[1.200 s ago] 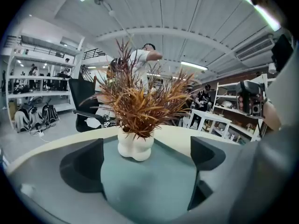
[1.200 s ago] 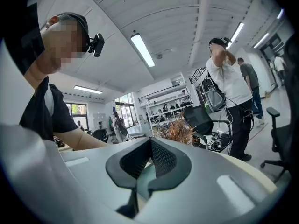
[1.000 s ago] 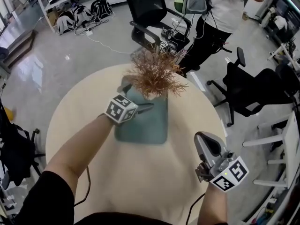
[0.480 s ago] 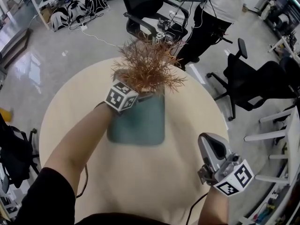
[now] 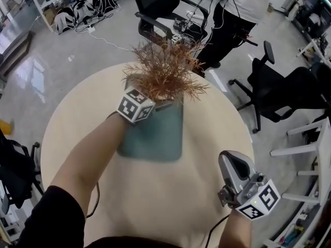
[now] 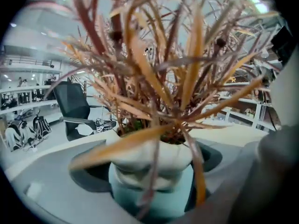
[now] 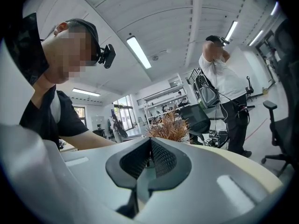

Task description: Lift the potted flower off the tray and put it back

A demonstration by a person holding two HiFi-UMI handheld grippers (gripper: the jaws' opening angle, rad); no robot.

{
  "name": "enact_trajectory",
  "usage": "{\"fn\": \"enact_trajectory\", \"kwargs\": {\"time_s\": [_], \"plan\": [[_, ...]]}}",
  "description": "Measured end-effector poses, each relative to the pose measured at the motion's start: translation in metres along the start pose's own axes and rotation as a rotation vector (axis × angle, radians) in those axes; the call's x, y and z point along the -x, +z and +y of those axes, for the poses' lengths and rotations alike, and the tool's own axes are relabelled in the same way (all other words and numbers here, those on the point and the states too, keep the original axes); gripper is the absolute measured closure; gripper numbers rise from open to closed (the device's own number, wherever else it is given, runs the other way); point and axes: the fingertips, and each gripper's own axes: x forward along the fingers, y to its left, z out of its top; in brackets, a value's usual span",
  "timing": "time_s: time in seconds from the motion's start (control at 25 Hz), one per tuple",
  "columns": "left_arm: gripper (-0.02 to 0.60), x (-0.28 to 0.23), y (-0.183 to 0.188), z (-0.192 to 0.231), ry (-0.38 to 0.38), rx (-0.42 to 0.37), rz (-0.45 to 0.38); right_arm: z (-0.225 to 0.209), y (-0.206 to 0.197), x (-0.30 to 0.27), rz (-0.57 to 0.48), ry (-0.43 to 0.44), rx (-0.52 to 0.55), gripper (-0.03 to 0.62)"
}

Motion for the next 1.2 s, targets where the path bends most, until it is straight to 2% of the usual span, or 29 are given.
{"fn": "enact_trajectory", "kwargs": {"time_s": [0.32,0.6,0.88,1.2], "plan": [[0.087,0.004,0.003,0.000,0.004,0.016,-0.020,0.000,0.000,0.003,0.006,-0.006,-0.001,0.579],[0.089,0.021,0.021,-0.006,-0.011,-0.004,-0.048,0.008,0.006,0.006,0.005,-0.018,0.005,0.579],[0.089,0.055,0.054,-0.009,-0.015,0.013,-0.101,0.023,0.025,0.009,-0.002,-0.017,0.022,0.579],[0.089,0.111,0.101,0.000,0.026,-0.007,-0.135,0.047,0.056,0.009,-0.013,-0.020,0.056,0.579]]}}
